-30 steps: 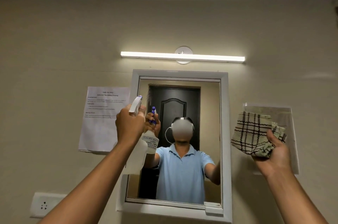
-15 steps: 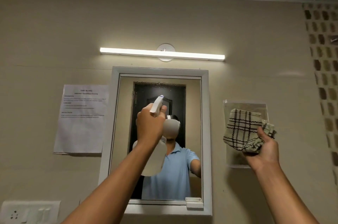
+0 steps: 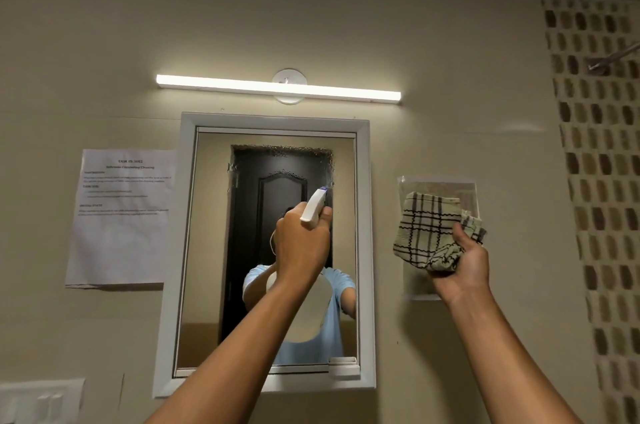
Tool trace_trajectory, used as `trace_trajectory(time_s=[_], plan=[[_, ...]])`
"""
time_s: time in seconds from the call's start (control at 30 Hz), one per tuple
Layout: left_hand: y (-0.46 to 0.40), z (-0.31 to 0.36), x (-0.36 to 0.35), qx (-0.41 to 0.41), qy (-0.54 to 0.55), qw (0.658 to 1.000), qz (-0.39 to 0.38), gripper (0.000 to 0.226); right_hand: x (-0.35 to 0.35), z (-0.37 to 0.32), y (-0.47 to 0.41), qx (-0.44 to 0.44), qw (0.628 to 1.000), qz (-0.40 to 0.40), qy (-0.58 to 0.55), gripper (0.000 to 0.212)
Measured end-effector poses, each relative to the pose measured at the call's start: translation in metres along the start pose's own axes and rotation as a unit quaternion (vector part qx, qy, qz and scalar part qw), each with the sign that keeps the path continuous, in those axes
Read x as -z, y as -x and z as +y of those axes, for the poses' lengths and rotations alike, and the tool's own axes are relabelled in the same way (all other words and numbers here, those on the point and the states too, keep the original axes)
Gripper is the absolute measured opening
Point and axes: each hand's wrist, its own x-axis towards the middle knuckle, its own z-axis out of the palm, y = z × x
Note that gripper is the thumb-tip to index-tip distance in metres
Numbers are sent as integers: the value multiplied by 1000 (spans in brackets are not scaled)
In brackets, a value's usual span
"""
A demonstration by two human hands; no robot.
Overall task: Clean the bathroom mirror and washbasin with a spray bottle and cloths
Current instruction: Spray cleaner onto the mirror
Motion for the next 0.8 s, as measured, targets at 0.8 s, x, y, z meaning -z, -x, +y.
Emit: trace_trajectory(time_s=[0.8], plan=[[39,-46,112,84,-62,991,85,27,-48,61,44,-90,995,-31,23,29]])
